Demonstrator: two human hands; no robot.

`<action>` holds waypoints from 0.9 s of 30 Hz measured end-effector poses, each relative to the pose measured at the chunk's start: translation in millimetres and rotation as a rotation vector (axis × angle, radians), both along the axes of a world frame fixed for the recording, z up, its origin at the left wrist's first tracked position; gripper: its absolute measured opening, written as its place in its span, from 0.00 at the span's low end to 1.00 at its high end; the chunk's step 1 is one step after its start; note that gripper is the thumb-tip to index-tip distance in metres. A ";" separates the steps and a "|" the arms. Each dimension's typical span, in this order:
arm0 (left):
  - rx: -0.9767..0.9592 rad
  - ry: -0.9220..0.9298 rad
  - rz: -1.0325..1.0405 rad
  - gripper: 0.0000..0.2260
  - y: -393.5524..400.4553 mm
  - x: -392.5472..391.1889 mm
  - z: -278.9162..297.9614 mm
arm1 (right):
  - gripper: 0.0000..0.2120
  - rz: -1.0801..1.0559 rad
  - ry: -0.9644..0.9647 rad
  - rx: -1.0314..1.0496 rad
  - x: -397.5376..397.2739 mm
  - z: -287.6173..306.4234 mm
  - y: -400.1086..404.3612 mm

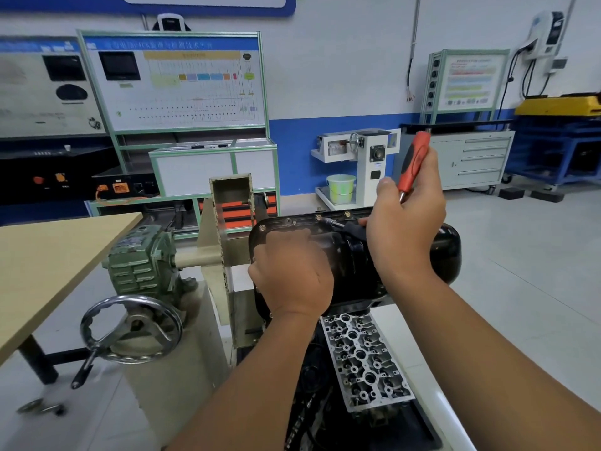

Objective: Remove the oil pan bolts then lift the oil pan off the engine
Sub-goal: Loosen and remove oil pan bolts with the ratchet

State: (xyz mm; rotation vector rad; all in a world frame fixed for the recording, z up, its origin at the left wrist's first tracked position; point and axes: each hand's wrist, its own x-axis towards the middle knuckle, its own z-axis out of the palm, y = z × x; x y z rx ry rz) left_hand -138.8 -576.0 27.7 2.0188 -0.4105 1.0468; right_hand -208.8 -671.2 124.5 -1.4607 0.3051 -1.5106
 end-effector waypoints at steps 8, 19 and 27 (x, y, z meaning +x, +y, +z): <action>-0.002 0.006 -0.002 0.16 0.5 1.2 -1.5 | 0.30 0.034 0.022 0.052 -3.7 -0.9 -0.8; -0.010 -0.005 -0.002 0.15 -1.2 2.7 -2.4 | 0.31 -0.010 -0.018 0.152 1.4 -6.9 -2.6; 0.007 -0.001 -0.009 0.16 -0.7 0.2 -0.5 | 0.30 0.003 0.104 -0.136 3.2 -7.7 0.7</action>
